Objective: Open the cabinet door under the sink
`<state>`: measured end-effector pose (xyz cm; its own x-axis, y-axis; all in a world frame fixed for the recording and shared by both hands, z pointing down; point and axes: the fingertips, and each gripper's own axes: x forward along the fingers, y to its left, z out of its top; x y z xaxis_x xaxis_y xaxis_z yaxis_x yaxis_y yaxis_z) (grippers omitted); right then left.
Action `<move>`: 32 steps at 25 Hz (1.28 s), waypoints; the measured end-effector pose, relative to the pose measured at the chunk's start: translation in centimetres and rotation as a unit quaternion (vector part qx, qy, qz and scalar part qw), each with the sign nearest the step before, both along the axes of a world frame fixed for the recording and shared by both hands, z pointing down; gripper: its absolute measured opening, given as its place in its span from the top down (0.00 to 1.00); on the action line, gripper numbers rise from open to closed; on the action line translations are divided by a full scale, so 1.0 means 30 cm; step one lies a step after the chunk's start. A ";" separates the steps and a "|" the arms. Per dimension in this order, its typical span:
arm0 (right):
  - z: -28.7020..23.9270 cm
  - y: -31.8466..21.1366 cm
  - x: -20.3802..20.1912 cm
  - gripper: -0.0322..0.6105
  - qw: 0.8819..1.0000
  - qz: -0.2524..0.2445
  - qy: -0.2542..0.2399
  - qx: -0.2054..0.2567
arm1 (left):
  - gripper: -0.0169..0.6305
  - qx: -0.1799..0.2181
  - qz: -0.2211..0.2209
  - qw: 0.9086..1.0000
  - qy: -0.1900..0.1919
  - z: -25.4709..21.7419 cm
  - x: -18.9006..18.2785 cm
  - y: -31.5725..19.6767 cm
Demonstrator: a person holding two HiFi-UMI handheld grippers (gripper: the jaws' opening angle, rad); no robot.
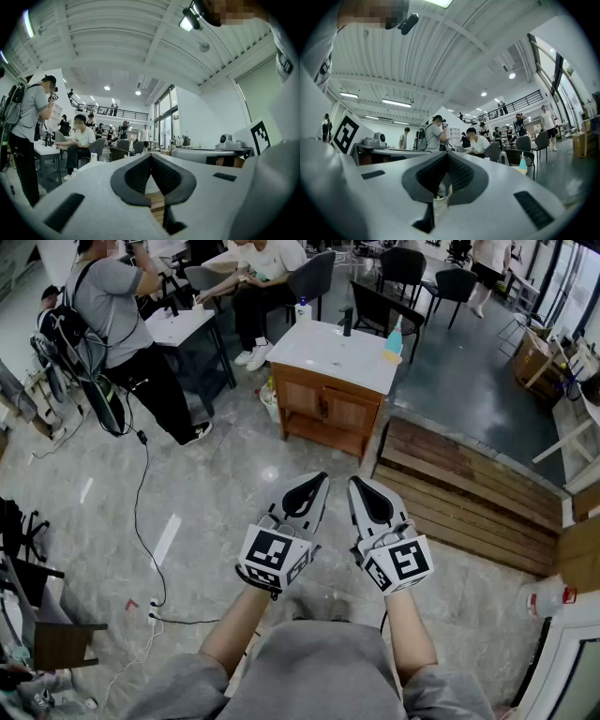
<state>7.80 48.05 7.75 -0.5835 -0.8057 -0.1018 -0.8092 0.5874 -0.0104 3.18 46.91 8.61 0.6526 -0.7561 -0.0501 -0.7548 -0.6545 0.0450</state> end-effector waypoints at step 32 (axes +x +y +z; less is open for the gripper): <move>0.201 -0.351 -0.085 0.93 0.997 0.027 -0.021 -0.065 | 0.96 -0.071 0.015 0.997 0.003 0.221 -0.128 -0.345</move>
